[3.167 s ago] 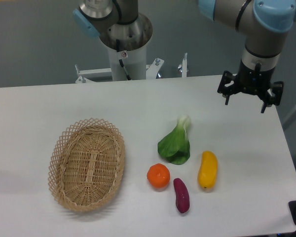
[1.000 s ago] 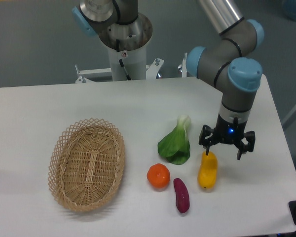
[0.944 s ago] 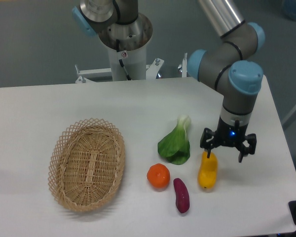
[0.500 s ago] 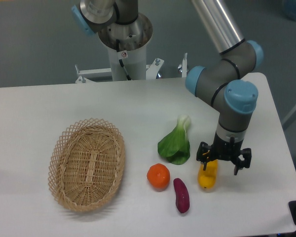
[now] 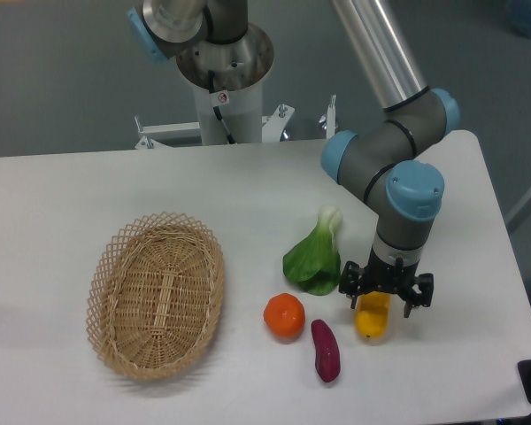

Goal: Pick up the mango from the table
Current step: 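Lower the gripper around the yellow mango and close the fingers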

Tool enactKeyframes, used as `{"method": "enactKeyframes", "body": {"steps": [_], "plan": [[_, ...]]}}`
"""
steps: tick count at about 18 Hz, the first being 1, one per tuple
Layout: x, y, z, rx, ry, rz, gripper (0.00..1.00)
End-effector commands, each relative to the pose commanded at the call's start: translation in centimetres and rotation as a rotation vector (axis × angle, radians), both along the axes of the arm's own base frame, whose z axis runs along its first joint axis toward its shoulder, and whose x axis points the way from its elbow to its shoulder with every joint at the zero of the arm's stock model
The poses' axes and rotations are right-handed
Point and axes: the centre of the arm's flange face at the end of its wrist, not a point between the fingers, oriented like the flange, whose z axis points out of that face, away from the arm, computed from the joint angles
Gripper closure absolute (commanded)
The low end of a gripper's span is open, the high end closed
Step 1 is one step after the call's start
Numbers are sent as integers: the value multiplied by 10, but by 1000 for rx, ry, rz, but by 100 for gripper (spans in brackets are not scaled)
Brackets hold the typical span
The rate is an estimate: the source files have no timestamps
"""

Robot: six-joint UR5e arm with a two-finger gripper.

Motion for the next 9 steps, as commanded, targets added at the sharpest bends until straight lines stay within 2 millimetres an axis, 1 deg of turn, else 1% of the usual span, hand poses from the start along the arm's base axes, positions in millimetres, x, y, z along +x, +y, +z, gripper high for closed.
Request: {"method": "enactKeyframes", "body": {"steps": [3,6,7,9], "plan": [[4,-3,-6,-8,-12,5,0],[5,-2,-5,-8,-9,8,1],[5,-1,-4,-6,-5,14,15],[7,2,-3,-2,-4,22,29]]}}
